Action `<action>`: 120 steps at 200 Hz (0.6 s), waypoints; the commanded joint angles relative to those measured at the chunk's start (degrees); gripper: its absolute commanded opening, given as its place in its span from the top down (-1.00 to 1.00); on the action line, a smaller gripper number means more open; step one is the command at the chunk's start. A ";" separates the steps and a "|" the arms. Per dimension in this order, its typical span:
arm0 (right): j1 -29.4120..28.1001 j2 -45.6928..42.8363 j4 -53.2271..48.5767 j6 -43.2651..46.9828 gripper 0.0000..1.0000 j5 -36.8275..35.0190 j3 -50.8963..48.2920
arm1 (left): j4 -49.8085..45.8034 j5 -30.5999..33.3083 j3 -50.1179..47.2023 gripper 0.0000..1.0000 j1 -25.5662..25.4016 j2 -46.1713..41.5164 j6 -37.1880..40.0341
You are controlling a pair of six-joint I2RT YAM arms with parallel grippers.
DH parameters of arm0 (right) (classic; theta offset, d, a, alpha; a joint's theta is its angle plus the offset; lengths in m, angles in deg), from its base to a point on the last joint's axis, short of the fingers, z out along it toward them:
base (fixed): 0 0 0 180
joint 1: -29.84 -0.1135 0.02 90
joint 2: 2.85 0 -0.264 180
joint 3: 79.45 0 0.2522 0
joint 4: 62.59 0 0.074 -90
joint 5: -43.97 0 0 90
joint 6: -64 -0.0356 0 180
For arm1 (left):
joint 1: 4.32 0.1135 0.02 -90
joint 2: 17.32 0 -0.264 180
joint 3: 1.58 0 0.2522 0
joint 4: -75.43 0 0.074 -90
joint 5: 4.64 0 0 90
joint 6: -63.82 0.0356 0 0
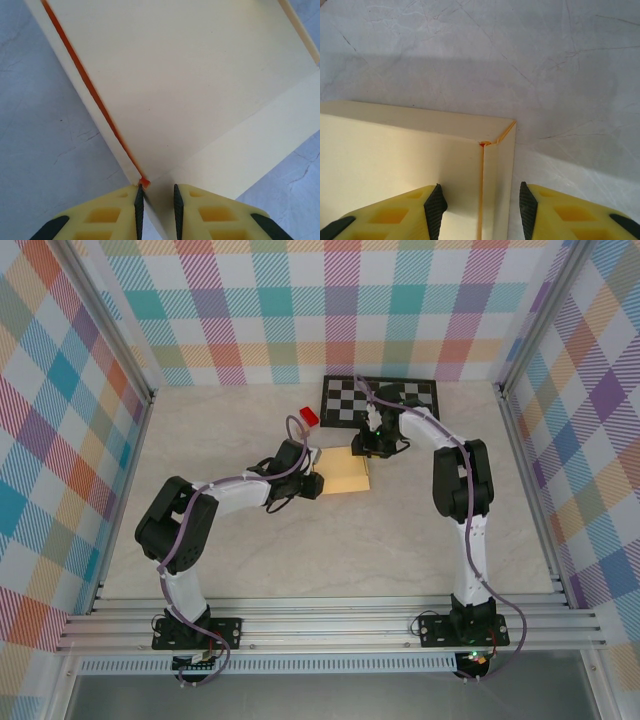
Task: Fold the paper box
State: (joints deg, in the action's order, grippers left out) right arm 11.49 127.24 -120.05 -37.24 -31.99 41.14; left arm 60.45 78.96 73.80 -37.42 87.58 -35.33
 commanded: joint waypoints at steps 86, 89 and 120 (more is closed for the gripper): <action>0.24 3.82 -4.82 1.12 0.10 -3.32 -1.30 | 0.45 -2.14 -3.28 0.70 1.71 1.93 -0.16; 0.24 3.79 -4.84 1.14 0.09 -3.31 -1.33 | 0.24 -2.09 -3.07 0.69 1.72 1.94 -0.17; 0.38 3.56 -4.99 1.05 0.09 -3.31 -1.36 | -0.91 -4.23 -3.02 0.62 1.90 0.86 -3.28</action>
State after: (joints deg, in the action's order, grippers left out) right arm 11.49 127.30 -120.22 -37.09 -31.92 41.27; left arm 64.21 76.36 71.14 -35.98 87.58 -36.07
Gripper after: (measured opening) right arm 0.452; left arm 0.177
